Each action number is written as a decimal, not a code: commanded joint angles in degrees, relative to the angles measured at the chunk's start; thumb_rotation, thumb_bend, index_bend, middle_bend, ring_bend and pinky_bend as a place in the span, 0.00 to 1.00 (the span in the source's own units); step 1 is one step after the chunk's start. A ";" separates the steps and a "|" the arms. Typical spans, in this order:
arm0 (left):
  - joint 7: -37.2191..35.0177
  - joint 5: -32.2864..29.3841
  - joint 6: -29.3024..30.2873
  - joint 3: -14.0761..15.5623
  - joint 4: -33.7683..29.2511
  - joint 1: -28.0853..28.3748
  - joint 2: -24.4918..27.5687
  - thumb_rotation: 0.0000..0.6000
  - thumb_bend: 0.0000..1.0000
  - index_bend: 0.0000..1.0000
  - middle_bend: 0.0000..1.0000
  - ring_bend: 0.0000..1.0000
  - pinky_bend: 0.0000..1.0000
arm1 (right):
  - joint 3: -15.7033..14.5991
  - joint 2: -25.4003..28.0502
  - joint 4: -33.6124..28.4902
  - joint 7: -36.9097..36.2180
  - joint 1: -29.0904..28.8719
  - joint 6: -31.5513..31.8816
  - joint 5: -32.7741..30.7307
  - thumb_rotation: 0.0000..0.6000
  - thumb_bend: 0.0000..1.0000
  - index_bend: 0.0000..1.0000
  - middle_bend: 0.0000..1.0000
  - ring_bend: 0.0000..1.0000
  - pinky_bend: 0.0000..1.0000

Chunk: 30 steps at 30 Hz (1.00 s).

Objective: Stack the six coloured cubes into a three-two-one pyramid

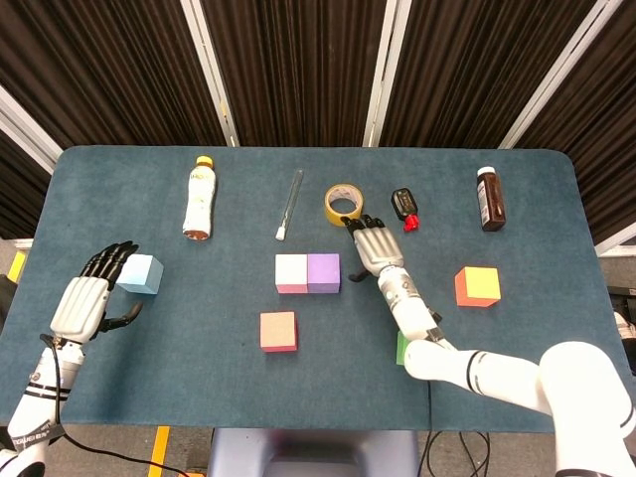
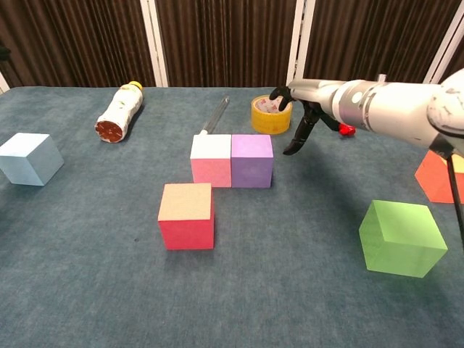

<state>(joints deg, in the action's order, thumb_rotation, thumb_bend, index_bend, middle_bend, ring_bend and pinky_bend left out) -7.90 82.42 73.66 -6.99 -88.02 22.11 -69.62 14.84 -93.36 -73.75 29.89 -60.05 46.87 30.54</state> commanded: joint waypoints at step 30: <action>-2.20 0.63 0.53 0.19 1.50 -0.63 -0.20 1.00 0.33 0.03 0.03 0.00 0.11 | -1.54 5.54 -7.03 -3.82 5.04 5.94 7.06 1.00 0.24 0.04 0.23 0.11 0.21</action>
<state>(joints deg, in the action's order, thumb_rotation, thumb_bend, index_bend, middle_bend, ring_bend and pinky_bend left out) -10.10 83.00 74.14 -6.79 -86.49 21.48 -69.84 14.31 -92.31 -75.90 27.30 -58.13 49.72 34.85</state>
